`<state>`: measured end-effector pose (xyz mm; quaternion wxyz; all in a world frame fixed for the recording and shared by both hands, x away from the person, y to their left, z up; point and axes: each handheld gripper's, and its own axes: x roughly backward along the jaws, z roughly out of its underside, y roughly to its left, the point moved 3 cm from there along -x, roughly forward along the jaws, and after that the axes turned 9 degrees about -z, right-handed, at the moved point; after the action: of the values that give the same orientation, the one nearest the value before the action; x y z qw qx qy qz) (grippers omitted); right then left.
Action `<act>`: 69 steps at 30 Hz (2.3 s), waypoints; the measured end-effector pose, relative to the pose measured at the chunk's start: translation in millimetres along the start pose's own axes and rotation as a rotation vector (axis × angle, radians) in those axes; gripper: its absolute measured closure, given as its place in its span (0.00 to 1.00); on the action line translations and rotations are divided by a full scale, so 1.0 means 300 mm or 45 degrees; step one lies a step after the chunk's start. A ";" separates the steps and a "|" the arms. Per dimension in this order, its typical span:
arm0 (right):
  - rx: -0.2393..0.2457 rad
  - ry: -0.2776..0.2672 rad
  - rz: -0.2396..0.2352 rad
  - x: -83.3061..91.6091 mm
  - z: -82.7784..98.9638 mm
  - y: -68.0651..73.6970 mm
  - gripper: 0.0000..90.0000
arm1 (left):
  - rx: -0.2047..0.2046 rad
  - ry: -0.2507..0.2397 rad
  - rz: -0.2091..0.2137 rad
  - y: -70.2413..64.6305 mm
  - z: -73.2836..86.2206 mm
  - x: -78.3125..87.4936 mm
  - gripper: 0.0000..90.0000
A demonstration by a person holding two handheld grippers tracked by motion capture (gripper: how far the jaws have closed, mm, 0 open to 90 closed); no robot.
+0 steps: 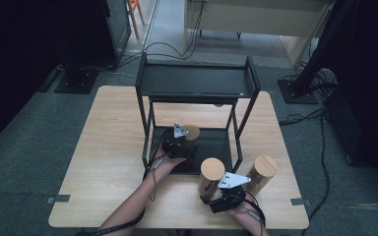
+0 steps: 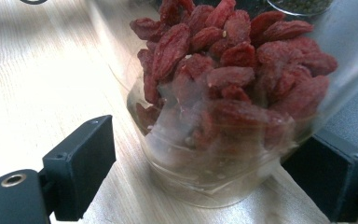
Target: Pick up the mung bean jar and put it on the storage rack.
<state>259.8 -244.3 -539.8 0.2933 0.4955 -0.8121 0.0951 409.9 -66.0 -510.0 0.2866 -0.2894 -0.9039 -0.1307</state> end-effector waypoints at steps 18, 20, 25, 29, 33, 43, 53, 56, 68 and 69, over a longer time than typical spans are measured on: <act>0.002 0.008 -0.001 -0.002 0.000 0.001 0.13 | 0.023 -0.018 -0.012 -0.011 0.023 0.032 0.14; 0.002 0.009 0.000 -0.002 0.000 0.001 0.13 | 0.015 -0.020 -0.012 -0.014 0.027 0.036 0.14; 0.002 0.011 0.000 -0.002 0.000 0.001 0.13 | 0.007 -0.026 -0.009 -0.022 0.036 0.042 0.14; 0.003 0.011 0.000 -0.003 0.000 0.001 0.13 | -0.006 -0.030 -0.008 -0.025 0.041 0.046 0.14; 0.001 0.011 0.002 -0.003 0.000 0.002 0.13 | -0.010 -0.027 -0.011 -0.030 0.045 0.051 0.14; -0.001 0.013 -0.001 -0.003 0.000 0.001 0.13 | -0.007 -0.047 -0.026 -0.037 0.047 0.070 0.14; -0.002 0.016 -0.002 -0.003 0.000 0.001 0.13 | -0.027 -0.068 -0.044 -0.056 0.064 0.091 0.14; 0.001 0.017 -0.001 -0.004 0.000 0.001 0.13 | -0.028 -0.073 -0.040 -0.061 0.069 0.099 0.14; 0.003 0.019 0.000 -0.004 0.000 0.001 0.13 | -0.038 -0.074 -0.048 -0.072 0.087 0.122 0.14; 0.003 0.019 0.000 -0.004 0.000 0.001 0.13 | -0.036 -0.078 -0.048 -0.072 0.089 0.126 0.14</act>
<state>259.9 -243.3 -540.5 0.2988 0.4951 -0.8097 0.0996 360.0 -55.5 -510.5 0.2521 -0.2803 -0.9156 -0.1398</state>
